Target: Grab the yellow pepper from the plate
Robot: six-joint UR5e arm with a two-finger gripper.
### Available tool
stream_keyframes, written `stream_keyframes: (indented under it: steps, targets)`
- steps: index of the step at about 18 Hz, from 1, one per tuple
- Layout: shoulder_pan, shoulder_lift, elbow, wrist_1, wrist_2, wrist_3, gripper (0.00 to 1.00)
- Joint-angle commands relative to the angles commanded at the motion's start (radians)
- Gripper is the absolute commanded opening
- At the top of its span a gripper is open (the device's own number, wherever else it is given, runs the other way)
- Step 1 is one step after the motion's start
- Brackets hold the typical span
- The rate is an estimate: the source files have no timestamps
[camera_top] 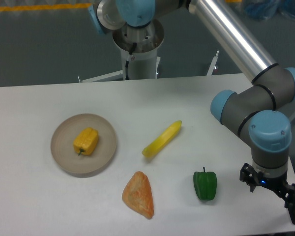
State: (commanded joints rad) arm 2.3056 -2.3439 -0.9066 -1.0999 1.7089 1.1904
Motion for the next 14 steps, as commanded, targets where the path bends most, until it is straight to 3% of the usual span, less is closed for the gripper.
stream_keyframes:
  steps: [10, 14]
  targets:
    - [-0.011, 0.005, -0.012, 0.002, 0.000, -0.006, 1.00]
    - [-0.025, 0.041, -0.046, -0.002, -0.006, -0.047, 1.00]
